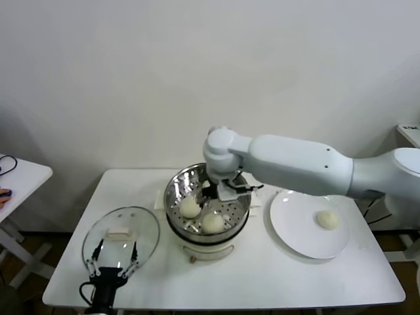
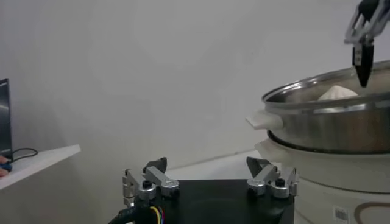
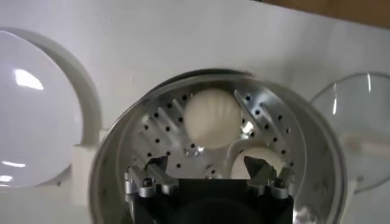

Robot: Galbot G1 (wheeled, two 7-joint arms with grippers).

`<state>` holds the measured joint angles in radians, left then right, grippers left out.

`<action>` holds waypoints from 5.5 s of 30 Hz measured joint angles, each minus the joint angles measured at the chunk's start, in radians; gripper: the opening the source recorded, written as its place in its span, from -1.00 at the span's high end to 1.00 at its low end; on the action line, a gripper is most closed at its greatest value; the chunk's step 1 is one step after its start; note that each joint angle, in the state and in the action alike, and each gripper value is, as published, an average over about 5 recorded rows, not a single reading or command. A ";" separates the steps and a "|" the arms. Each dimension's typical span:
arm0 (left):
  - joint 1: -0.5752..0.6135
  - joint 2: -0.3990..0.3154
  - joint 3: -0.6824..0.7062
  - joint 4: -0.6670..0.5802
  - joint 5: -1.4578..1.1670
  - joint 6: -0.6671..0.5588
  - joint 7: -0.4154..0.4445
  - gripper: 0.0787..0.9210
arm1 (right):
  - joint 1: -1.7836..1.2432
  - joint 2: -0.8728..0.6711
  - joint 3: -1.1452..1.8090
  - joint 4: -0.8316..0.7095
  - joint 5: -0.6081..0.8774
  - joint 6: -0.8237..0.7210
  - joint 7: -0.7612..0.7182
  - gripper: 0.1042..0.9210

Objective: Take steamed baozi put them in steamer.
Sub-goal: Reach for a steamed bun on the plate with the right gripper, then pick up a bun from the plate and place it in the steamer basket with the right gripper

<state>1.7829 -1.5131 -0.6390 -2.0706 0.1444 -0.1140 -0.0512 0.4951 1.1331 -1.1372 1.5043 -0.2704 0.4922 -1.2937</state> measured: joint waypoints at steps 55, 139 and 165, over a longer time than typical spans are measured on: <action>0.015 0.003 0.011 -0.068 -0.022 0.001 0.034 -0.77 | -0.495 -0.332 0.485 -0.740 -0.040 -0.291 0.023 -0.76; 0.003 0.022 0.059 -0.081 -0.034 0.000 0.035 -0.77 | 0.237 -0.046 -0.388 -0.490 1.083 -0.673 0.179 -0.49; -0.021 0.032 0.067 -0.055 -0.038 0.010 0.035 -0.77 | 0.164 0.105 -0.523 -0.451 1.199 -0.723 0.240 -0.49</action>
<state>1.7623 -1.4813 -0.5723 -2.1255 0.1060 -0.1041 -0.0159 0.6588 1.2386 -1.6602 1.0534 0.9285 -0.2307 -1.0541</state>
